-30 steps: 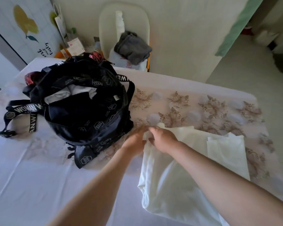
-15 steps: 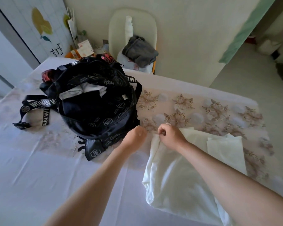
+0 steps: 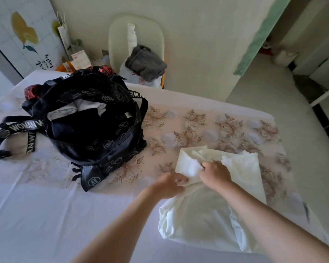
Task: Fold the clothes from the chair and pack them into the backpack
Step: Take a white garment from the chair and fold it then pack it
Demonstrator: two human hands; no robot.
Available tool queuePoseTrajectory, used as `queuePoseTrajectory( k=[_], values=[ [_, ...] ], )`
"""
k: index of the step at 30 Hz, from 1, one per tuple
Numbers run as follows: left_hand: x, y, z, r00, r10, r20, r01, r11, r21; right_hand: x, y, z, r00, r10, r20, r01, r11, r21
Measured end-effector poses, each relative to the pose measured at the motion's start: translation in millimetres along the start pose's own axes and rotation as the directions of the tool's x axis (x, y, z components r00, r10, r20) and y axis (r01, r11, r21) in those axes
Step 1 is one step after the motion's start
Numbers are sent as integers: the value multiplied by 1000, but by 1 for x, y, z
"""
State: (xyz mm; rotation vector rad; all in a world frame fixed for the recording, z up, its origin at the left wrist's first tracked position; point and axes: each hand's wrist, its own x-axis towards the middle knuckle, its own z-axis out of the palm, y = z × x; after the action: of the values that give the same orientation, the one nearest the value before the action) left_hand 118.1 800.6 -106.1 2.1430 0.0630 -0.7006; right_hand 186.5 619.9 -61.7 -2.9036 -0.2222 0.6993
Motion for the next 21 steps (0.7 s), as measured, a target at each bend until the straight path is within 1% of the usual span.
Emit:
queuePoseTrajectory(
  k=[1,4,6,8,10,11,12,13,14,15,16,17,18,19,20,21],
  values=[
    [2,2,2,1000,-12,-10,12,1000,-5,-2,-4,0,998,-47,-49,48,998,28],
    [6,5,5,995,-23,-99,21,1000,-19,-3,-9,10,992,-123,-28,126,987,99],
    [8,5,1,975,41,-219,-33,999,40,-4,-6,13,992,-124,-18,125,954,271],
    [7,12,-4,943,153,-295,-131,987,93,-5,-3,11,996,-84,-23,85,874,479],
    [5,24,-7,926,261,-271,-232,963,134,-7,-2,5,999,-35,-37,51,798,601],
    [3,31,-7,928,282,-245,-236,951,202,-7,-3,0,999,-15,-44,39,767,640],
    [3,35,-7,935,273,-224,-213,942,261,-6,-3,-3,999,0,-44,30,735,678],
    [5,38,-8,943,248,-220,-187,946,265,-4,-3,-7,999,-3,-39,30,699,715],
    [6,38,-11,950,194,-247,-146,969,198,-2,-4,-10,999,-17,-31,34,678,735],
    [7,36,-15,949,120,-293,-96,991,95,-1,-3,-13,999,-38,-14,37,684,728],
    [7,31,-20,938,42,-343,-44,999,4,-1,-3,-16,998,-60,17,32,731,681],
    [7,24,-25,921,-27,-390,4,998,-60,-1,-3,-20,996,-77,52,32,813,582],
    [4,16,-31,900,-82,-428,41,994,-105,0,-3,-22,992,-87,89,40,902,431],
    [1,7,-36,882,-130,-453,77,988,-134,-1,-5,-24,988,-103,116,69,962,264],
    [-1,-2,-40,869,-173,-464,124,983,-134,1,-8,-23,983,-128,134,109,984,140],
    [-3,-9,-42,861,-202,-466,174,979,-102,3,-13,-21,977,-167,133,158,985,75]
  ],
)
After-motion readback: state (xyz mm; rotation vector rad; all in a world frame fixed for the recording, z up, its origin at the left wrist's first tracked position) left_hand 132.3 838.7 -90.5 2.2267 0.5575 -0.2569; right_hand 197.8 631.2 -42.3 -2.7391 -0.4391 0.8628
